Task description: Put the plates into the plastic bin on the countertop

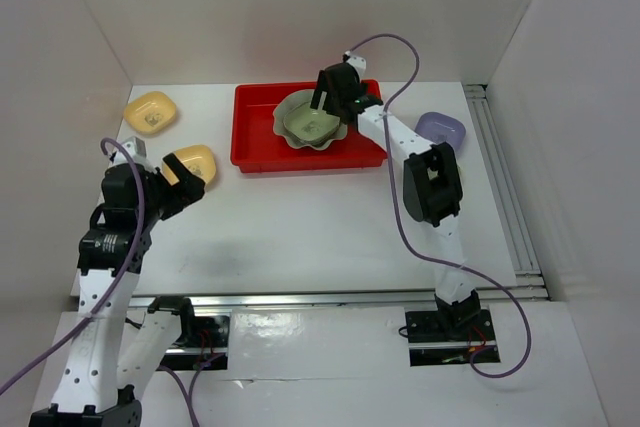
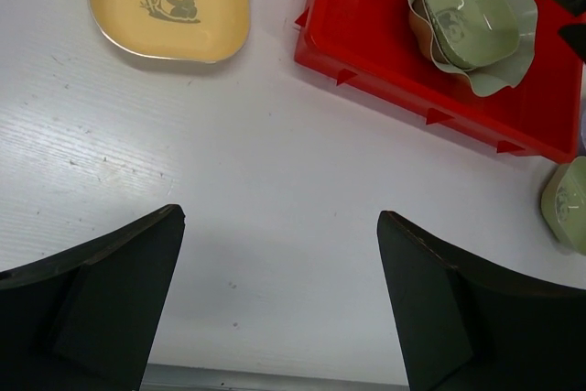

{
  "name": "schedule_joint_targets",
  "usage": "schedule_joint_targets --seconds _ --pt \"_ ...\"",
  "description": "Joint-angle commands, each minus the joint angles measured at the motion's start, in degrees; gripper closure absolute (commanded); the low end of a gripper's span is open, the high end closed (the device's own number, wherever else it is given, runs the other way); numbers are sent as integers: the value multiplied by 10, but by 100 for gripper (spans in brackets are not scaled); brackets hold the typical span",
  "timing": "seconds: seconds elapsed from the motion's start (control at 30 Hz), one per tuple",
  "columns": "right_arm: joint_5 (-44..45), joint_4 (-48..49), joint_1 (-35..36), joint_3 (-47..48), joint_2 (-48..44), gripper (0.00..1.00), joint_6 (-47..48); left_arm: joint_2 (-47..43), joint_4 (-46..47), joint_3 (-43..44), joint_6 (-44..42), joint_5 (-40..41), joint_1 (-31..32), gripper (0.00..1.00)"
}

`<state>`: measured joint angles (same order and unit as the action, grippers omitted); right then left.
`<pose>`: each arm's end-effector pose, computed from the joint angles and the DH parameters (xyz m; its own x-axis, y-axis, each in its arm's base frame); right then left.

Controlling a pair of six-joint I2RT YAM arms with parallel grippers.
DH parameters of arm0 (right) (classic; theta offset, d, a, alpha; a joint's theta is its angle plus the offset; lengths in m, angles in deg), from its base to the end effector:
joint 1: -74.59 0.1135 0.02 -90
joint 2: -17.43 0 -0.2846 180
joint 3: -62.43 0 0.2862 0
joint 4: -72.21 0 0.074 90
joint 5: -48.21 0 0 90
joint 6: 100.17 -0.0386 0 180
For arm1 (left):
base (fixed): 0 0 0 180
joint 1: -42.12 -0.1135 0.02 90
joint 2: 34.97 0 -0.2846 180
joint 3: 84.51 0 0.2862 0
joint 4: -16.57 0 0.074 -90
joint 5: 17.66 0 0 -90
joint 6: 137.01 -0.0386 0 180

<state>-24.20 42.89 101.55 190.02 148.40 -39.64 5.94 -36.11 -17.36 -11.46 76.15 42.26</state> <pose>0.5272 0.2551 0.2517 -0.5203 0.2615 -0.8130 0.0580 0.9606 0.2719 0.1624 0.0022 0.3763 -0.3291 -0.5793 -0.7457 -0.3053 0.8126 -0.4965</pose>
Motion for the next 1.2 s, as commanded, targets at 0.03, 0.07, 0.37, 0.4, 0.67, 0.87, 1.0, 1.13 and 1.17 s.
schedule_joint_targets --seconds 0.03,0.07,0.37,0.4,0.67,0.87,1.0,1.13,1.17 --pt "29 25 20 18 -96 1 22 -2 44 -20 -20 -34 1 0" --pt "29 25 20 24 -102 0 22 -2 44 -20 -20 -41 1 0" --pt "152 -12 68 -49 -255 0 81 4 188 -121 41 -157 79 0" --pt "169 -12 75 -95 -279 0 94 14 233 -146 65 -206 79 0" --pt "235 -91 117 -251 -528 0 124 222 427 -137 110 -95 374 0" --pt "306 -178 135 -268 -602 0 112 489 446 44 120 -29 491 0" --pt "308 -225 112 -299 -646 0 81 611 453 144 126 -22 522 0" --pt "289 -223 107 -311 -706 0 67 735 404 316 135 1 551 0" --pt "289 -237 107 -304 -721 0 61 778 398 341 146 1 551 0"
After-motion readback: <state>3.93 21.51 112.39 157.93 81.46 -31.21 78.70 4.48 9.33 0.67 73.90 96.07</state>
